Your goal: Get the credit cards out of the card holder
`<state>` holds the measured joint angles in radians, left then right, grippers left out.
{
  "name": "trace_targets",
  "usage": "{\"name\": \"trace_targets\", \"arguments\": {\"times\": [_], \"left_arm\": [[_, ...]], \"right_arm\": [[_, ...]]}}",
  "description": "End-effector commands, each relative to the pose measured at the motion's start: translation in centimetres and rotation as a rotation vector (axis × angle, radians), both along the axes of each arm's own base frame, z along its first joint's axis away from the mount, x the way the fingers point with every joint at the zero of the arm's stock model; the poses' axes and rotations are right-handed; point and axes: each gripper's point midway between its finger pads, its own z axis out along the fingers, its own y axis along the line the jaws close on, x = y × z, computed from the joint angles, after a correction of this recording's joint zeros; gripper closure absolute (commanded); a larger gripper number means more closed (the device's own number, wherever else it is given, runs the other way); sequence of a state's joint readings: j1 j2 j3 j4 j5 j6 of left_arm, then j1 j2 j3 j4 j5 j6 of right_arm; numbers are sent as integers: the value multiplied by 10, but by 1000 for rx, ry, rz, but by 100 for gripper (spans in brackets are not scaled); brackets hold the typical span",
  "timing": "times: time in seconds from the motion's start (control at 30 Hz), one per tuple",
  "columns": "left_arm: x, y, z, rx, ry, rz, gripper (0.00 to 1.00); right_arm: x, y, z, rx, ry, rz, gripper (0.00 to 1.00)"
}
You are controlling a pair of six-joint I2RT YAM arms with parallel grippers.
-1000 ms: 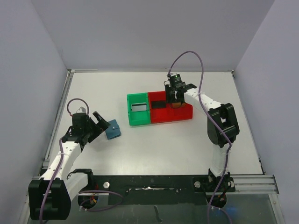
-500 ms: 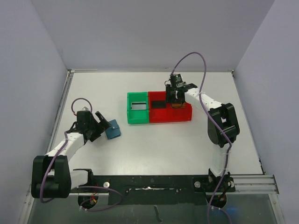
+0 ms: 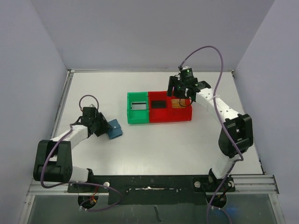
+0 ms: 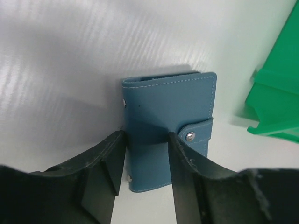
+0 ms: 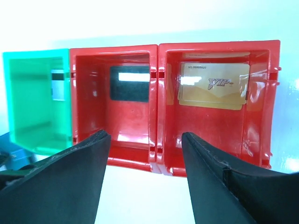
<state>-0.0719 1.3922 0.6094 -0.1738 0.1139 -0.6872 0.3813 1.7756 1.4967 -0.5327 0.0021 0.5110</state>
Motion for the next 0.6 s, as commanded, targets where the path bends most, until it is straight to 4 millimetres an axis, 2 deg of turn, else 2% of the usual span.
{"name": "trace_targets", "arguments": {"times": [0.0, 0.1, 0.2, 0.33, 0.37, 0.47, 0.53, 0.57], "left_arm": [[5, -14, 10, 32, -43, -58, 64], [-10, -20, 1, 40, -36, -71, 76], [-25, -30, -4, 58, -31, -105, 84], [-53, -64, -11, 50, -40, -171, 91], [-63, -73, -10, 40, -36, -182, 92], [-87, -104, -8, -3, -72, -209, 93], [-99, -120, -6, -45, -97, -217, 93], [-101, -130, -3, -74, -113, -225, 95]], "right_arm": [[-16, 0, 39, 83, -62, -10, 37], [-35, 2, 43, 141, -60, -10, 37], [-63, 9, 45, 218, -64, 7, 36], [-100, 22, 41, 347, -72, 30, 33], [-112, 23, 29, 376, -38, 26, 30], [-136, 20, 17, 399, -6, 14, 20], [-149, 10, 4, 377, 11, -14, 5], [-151, -1, -1, 355, 11, -50, 0]]}}
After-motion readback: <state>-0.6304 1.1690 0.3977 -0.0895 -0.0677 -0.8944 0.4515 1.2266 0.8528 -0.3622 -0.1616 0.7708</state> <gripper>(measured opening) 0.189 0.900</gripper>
